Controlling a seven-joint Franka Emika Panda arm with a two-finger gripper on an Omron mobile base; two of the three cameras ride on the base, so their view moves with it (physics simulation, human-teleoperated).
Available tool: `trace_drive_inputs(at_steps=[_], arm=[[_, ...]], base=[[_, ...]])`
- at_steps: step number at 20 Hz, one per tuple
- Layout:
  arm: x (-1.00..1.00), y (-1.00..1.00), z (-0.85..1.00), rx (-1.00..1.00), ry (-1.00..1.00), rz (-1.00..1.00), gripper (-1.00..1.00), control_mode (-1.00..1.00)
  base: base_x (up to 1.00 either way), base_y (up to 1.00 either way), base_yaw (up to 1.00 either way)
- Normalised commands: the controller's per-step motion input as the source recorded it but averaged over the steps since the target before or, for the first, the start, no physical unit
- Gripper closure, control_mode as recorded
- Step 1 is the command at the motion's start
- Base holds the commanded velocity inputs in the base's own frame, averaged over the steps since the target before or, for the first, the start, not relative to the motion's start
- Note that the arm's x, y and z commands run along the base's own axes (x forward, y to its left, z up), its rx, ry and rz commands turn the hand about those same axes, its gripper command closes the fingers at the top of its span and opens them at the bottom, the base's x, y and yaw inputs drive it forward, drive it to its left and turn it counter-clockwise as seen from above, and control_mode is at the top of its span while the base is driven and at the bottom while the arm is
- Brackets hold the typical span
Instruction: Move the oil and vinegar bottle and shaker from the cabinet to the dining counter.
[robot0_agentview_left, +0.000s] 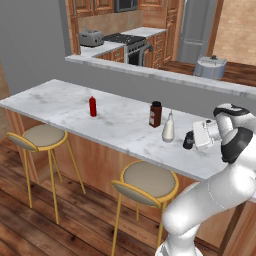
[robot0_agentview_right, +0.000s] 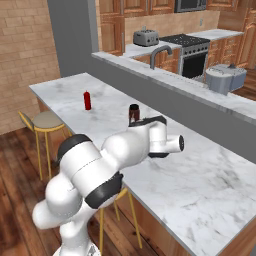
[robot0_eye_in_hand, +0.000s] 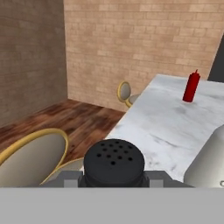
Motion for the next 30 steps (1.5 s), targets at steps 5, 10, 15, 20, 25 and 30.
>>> trace_drive_inputs(at_steps=[5,10,15,20,25,30], arm=[[0.21,-0.06,-0.09,0.0,0.0,0.0,1.0,-1.0],[0.19,-0.06,-0.16,0.0,0.0,0.0,1.0,-1.0],[0.2,-0.11,-0.14,0.0,0.0,0.0,1.0,-1.0],[0.18,-0.08,-0.16,0.0,0.0,0.0,1.0,-1.0],[0.17,-0.05,-0.13,0.0,0.0,0.0,1.0,-1.0],[0.21,-0.01,-0.12,0.0,0.0,0.0,1.0,-1.0]], base=[[0.0,0.0,0.0],[0.0,0.0,0.0],[0.0,0.0,0.0],[0.0,0.0,0.0],[0.0,0.0,0.0],[0.0,0.0,0.0]])
